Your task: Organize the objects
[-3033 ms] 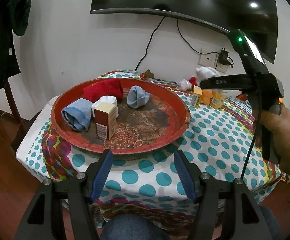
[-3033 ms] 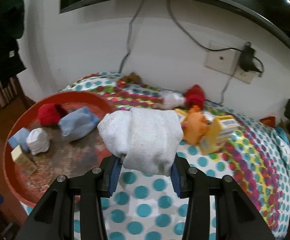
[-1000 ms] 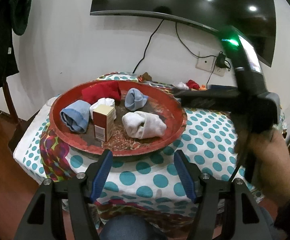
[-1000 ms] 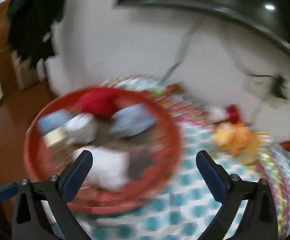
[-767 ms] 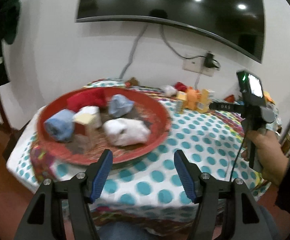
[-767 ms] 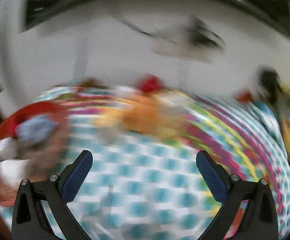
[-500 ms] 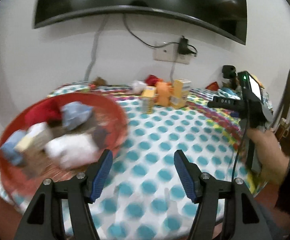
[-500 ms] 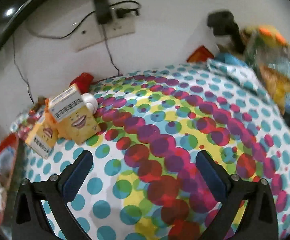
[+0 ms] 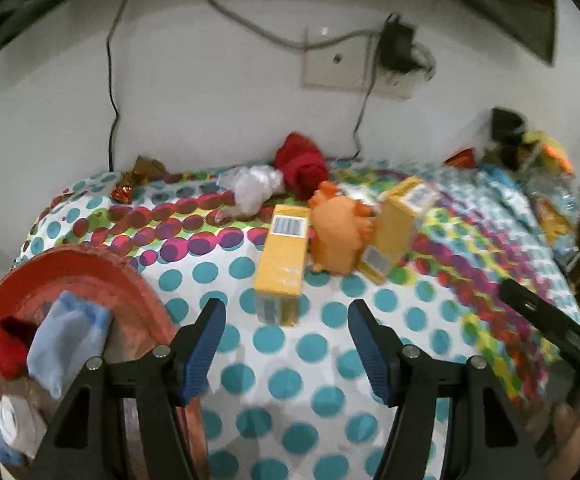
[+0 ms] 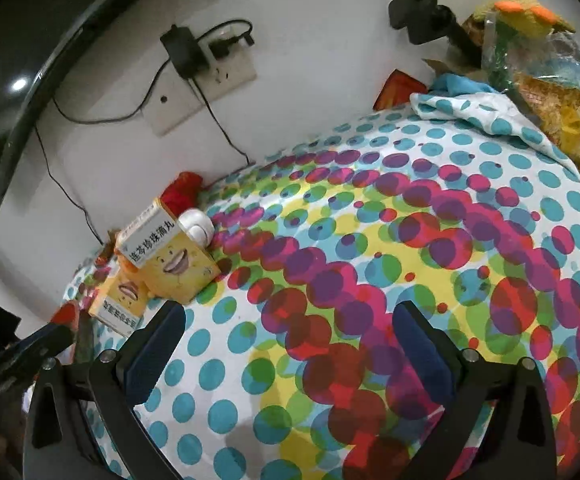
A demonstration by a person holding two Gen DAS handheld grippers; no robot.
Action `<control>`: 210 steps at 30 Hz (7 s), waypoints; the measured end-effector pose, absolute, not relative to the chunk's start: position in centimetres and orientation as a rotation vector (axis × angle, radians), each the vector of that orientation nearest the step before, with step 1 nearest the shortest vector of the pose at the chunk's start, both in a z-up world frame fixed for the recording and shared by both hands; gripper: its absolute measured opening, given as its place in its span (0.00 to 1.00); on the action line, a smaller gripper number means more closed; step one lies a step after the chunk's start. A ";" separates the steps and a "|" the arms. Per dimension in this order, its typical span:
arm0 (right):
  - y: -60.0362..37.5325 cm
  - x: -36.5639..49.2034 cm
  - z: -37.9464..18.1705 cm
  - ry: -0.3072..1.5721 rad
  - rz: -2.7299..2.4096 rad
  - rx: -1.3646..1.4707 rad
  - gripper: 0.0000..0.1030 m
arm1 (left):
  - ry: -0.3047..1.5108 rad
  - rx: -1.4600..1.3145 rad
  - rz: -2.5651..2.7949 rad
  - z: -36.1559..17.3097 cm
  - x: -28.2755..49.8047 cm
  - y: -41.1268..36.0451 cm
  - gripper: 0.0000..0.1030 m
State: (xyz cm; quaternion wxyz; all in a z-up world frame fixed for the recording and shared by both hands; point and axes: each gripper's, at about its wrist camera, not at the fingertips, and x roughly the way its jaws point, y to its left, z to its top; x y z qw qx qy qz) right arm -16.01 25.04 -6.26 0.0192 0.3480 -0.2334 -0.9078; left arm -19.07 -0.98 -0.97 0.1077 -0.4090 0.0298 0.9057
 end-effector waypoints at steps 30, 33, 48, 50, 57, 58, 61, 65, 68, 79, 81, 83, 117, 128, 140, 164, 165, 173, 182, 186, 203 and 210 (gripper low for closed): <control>25.1 -16.1 -6.1 -0.723 -2.794 1.063 1.00 | 0.168 -1.265 2.761 -4.0 -22.4 1.4 0.28; 25.2 -16.2 -6.1 -0.723 -2.792 1.065 1.00 | 0.206 -1.228 2.773 -3.1 -21.4 1.4 0.28; 25.5 -16.2 -6.2 -0.730 -2.782 1.069 1.00 | 0.116 -1.073 2.887 4.6 -18.1 -5.4 0.28; 25.5 -16.2 -6.2 -0.728 -2.784 1.070 1.00 | 0.095 -1.075 2.904 5.1 -17.4 -7.2 0.28; 25.2 -16.2 -6.7 -0.728 -2.752 1.082 1.00 | 0.033 -1.087 2.988 5.6 -14.0 -15.5 0.28; 25.2 -16.2 -6.7 -0.732 -2.749 1.084 1.00 | 0.021 -1.100 3.000 5.4 -13.5 -16.8 0.28; 25.1 -16.2 -6.8 -0.732 -2.745 1.085 1.00 | -0.018 -1.134 3.050 4.8 -12.3 -20.9 0.28; 24.9 -16.1 -6.7 -0.727 -2.743 1.086 1.00 | -0.148 -1.225 3.101 3.4 -10.9 -27.0 0.28; 25.0 -16.2 -6.7 -0.728 -2.738 1.087 1.00 | -0.204 -1.272 3.118 2.3 -10.2 -30.0 0.28; 24.9 -16.0 -6.8 -0.735 -2.731 1.095 1.00 | -0.117 -1.392 3.089 -1.0 -11.4 -32.5 0.28; 24.9 -16.0 -6.8 -0.736 -2.731 1.094 1.00 | -0.095 -1.428 3.078 -1.7 -12.0 -32.5 0.28; 25.0 -16.0 -6.8 -0.735 -2.732 1.094 1.00 | -0.100 -1.455 3.075 -2.4 -12.2 -32.6 0.28; 25.5 -16.1 -6.5 -0.720 -2.719 1.116 1.00 | -0.394 -0.649 3.227 6.5 3.3 -25.4 0.71; 18.2 -17.8 -4.2 -0.195 -2.778 1.286 1.00 | -0.360 -0.712 3.066 0.5 6.3 -18.5 0.74; 13.5 -23.3 -1.1 0.236 -2.813 1.232 0.99 | -0.465 -0.805 2.985 -1.0 4.8 -19.7 0.74; 16.7 -20.5 1.6 0.162 -2.900 1.154 0.52 | -0.437 -0.900 2.945 -1.7 4.3 -18.6 0.74; 17.0 -20.1 2.0 0.179 -2.910 1.154 0.52 | -0.430 -0.898 2.951 -1.6 4.4 -18.6 0.74; 17.7 -18.3 4.2 0.186 -2.991 1.115 0.52 | -0.458 -0.934 2.941 -1.8 4.4 -18.4 0.74; 17.7 -17.3 6.0 0.179 -3.010 1.071 0.53 | -0.442 -0.943 2.937 -1.8 4.5 -18.0 0.74; 17.1 -17.0 6.7 0.183 -3.011 1.049 0.53 | -0.452 -0.958 2.935 -1.9 4.5 -18.1 0.74; 6.3 -16.6 8.5 0.207 -2.836 0.925 0.53 | -0.486 -0.971 2.948 -1.9 4.5 -18.8 0.74; -1.6 -17.1 8.9 0.241 -2.687 0.923 0.53 | -0.539 -0.978 2.960 -2.0 4.5 -19.8 0.74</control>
